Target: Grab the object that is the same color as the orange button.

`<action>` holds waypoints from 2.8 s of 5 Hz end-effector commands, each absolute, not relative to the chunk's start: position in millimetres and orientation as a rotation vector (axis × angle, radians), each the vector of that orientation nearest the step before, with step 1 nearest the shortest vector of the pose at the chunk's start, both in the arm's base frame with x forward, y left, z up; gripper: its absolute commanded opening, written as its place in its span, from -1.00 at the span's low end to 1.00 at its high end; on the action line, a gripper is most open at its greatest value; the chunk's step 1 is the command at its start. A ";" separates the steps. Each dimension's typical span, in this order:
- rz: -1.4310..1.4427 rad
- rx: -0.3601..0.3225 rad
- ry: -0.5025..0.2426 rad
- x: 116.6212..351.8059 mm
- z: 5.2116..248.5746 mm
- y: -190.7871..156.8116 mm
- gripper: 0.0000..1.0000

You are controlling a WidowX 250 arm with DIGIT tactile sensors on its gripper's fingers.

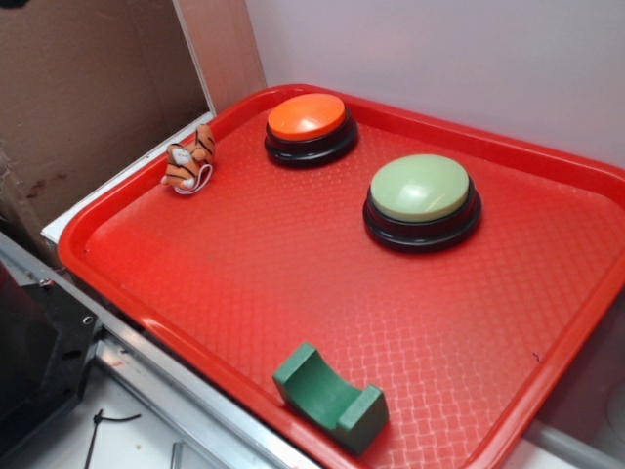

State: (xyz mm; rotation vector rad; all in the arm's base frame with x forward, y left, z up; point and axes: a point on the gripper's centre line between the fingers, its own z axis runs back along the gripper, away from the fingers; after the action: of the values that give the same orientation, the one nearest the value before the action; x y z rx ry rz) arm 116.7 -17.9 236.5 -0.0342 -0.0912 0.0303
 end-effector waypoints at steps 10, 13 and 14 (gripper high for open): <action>1.157 -0.079 -0.326 240.5 39.0 100.8 1.00; 1.151 -0.037 -0.279 250.9 16.1 101.1 -0.74; 1.138 -0.043 -0.256 249.9 18.4 99.8 -1.00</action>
State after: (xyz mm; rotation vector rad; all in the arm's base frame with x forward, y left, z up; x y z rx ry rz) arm 248.2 87.0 7.5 -0.0330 -0.2037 1.1258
